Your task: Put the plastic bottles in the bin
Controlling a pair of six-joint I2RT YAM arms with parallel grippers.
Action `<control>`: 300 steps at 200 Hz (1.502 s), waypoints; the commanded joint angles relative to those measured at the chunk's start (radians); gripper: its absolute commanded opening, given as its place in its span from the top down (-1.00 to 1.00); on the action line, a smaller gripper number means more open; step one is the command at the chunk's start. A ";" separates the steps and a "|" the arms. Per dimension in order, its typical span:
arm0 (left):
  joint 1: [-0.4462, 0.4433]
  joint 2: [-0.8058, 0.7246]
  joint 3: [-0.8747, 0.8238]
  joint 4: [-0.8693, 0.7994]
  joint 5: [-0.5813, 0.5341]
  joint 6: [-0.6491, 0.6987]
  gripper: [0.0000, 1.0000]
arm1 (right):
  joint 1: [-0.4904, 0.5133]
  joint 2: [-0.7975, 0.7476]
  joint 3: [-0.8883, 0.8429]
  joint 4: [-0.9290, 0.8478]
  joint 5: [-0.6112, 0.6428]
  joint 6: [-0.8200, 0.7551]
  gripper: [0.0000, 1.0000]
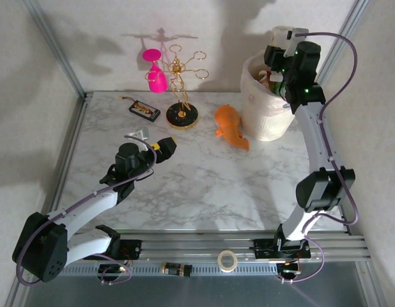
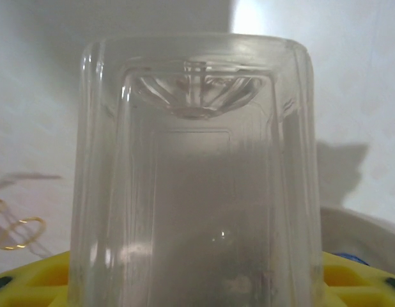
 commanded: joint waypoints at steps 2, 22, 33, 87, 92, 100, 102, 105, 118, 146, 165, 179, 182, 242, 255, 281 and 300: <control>-0.010 -0.018 0.030 -0.023 -0.020 0.033 -0.99 | -0.011 0.052 0.077 -0.085 -0.019 0.006 0.17; -0.012 -0.022 0.029 -0.029 -0.024 0.033 -0.99 | -0.011 0.090 0.088 -0.113 -0.019 0.000 0.14; -0.013 -0.024 0.029 -0.034 -0.027 0.033 -0.99 | -0.011 0.103 0.088 -0.120 -0.020 0.002 0.13; -0.013 -0.063 0.022 -0.066 -0.067 0.042 -0.99 | -0.011 0.171 0.162 -0.174 -0.025 0.010 -0.21; -0.012 -0.066 0.020 -0.066 -0.070 0.043 -0.99 | -0.012 0.172 0.167 -0.177 -0.026 0.012 -0.30; -0.013 -0.071 0.018 -0.070 -0.076 0.044 -0.99 | -0.012 0.170 0.169 -0.175 -0.025 0.017 -0.43; -0.013 -0.072 0.019 -0.071 -0.079 0.044 -0.99 | -0.012 0.169 0.169 -0.175 -0.024 0.017 -0.46; -0.013 -0.073 0.018 -0.073 -0.082 0.044 -0.99 | -0.012 0.166 0.169 -0.173 -0.024 0.019 -0.50; -0.012 -0.078 0.018 -0.082 -0.098 0.044 -0.99 | -0.011 0.154 0.169 -0.167 -0.021 0.022 -0.61; -0.013 -0.090 0.015 -0.080 -0.118 0.043 -0.99 | -0.011 0.111 0.166 -0.156 -0.010 0.022 -0.69; -0.012 -0.098 0.014 -0.080 -0.150 0.044 -0.99 | -0.011 0.054 0.129 -0.136 -0.008 0.022 -0.75; -0.010 -0.108 0.012 -0.084 -0.189 0.042 -0.99 | -0.010 -0.014 0.054 -0.094 -0.011 0.029 -0.79; -0.010 -0.110 0.011 -0.083 -0.199 0.042 -0.99 | -0.010 -0.032 0.034 -0.083 -0.011 0.029 -0.80; 0.061 -0.179 -0.023 -0.073 -0.428 0.052 -0.99 | 0.018 -0.445 -0.544 0.199 -0.016 0.079 -0.98; 0.092 -0.189 -0.036 -0.053 -0.458 0.068 -0.99 | 0.026 -0.527 -0.668 0.238 -0.011 0.107 -0.98; 0.151 -0.163 -0.051 -0.013 -0.533 0.100 -0.99 | 0.048 -0.672 -0.896 0.309 -0.013 0.158 -0.98; 0.187 -0.126 -0.048 0.007 -0.571 0.137 -0.99 | 0.065 -0.745 -1.041 0.351 -0.005 0.180 -0.98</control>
